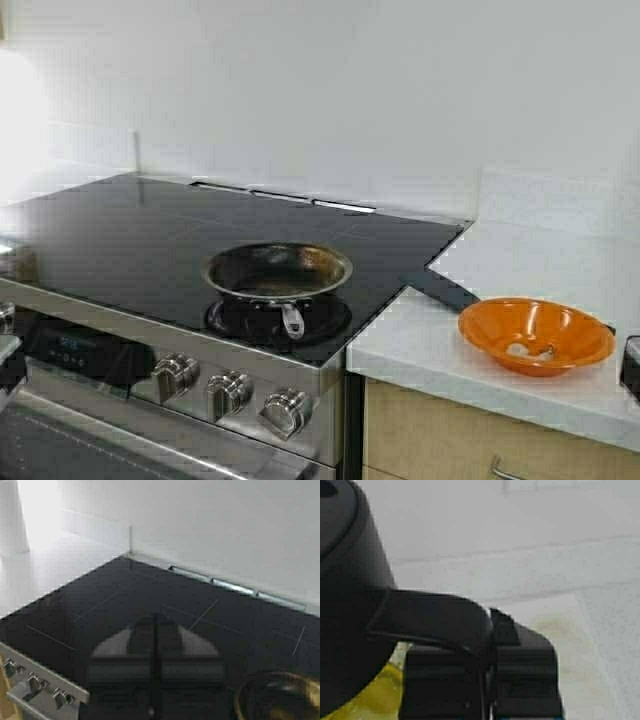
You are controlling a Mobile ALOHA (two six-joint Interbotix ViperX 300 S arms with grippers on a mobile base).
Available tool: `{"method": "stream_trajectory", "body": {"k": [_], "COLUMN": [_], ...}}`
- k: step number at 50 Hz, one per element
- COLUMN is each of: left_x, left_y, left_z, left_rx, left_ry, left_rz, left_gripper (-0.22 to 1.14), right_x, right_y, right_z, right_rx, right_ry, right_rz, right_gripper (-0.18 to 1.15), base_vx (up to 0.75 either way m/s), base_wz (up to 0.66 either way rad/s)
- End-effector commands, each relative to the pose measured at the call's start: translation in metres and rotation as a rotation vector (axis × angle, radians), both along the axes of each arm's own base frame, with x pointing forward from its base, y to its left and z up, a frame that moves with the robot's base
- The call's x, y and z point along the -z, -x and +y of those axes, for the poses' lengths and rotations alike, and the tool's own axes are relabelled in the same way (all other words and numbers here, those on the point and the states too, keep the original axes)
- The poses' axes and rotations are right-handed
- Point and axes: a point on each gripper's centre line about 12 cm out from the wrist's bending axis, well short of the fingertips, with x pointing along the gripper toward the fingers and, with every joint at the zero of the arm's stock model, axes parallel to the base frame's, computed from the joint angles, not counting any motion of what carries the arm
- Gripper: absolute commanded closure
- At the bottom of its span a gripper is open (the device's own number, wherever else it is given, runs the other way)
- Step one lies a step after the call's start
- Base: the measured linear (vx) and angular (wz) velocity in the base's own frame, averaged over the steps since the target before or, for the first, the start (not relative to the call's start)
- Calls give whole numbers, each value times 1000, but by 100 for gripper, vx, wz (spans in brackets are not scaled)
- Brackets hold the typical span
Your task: Add oil to the pan and cook the shrimp and serve it
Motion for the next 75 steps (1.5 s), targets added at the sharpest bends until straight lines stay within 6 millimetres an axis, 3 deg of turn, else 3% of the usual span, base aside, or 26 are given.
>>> {"method": "stream_trajectory", "body": {"k": [1, 11, 19, 35, 63, 69, 75], "left_x": [-2, 3, 6, 12, 12, 12, 11], "left_y": [-2, -4, -5, -11, -11, -11, -10], "left_z": [0, 0, 0, 0, 0, 0, 0], "left_rx": [-1, 0, 1, 2, 2, 4, 2], "left_ry": [-35, -73, -79, -81, -78, -78, -78], "left_rz": [-3, 19, 33, 66, 69, 66, 66], "left_gripper": [89, 89, 89, 89, 89, 89, 89], "right_x": [0, 50, 75, 95, 139, 144, 150], "right_y": [-17, -22, -37, -49, -37, -36, -34], "right_z": [-18, -47, -59, -71, -82, -87, -93], "right_rx": [-22, -11, -60, -64, -38, -34, -25], "right_ry": [101, 6, 23, 34, 3, 5, -18], "right_rz": [-97, -232, -179, -125, -66, -52, -19], "right_gripper": [90, 90, 90, 90, 88, 73, 29], "base_vx": [0, 0, 0, 0, 0, 0, 0], "base_wz": [0, 0, 0, 1, 0, 0, 0]}}
